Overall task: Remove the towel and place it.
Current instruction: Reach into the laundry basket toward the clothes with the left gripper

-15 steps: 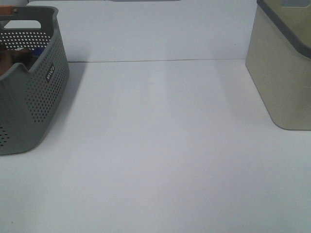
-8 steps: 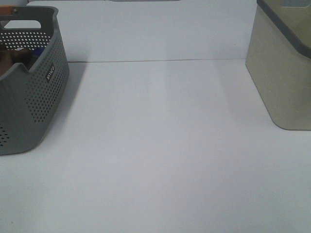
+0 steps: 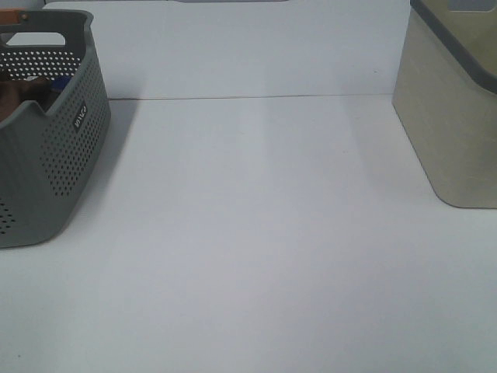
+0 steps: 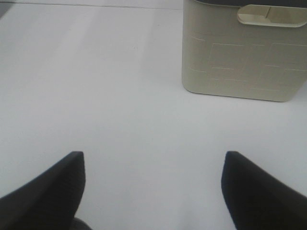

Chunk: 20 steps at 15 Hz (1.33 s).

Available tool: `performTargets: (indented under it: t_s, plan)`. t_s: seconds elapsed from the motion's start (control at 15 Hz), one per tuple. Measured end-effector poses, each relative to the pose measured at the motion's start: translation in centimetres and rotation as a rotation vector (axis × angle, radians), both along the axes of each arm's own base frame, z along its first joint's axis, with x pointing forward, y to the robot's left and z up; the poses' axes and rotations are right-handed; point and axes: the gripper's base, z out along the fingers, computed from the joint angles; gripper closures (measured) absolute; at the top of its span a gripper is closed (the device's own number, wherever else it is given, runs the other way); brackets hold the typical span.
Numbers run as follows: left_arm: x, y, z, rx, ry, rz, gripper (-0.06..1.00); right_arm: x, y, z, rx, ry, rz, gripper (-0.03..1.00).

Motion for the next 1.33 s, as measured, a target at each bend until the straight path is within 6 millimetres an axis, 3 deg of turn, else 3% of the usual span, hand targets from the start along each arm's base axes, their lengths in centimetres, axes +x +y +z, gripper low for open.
performTargets:
  t_s: [1.07,1.2,1.33]
  plan:
    - [0.0,0.0,0.0,-0.005,0.000,-0.003,0.17,0.0,0.0,0.0,0.000,0.000,0.000,0.22]
    - [0.2,-0.1,1.4,-0.012,-0.077,-0.002,0.19,0.0,0.0,0.0,0.000,0.000,0.000,0.22]
    - [1.8,0.0,3.7,-0.021,-0.203,0.007,0.24,0.0,0.0,0.0,0.000,0.000,0.000,0.22]
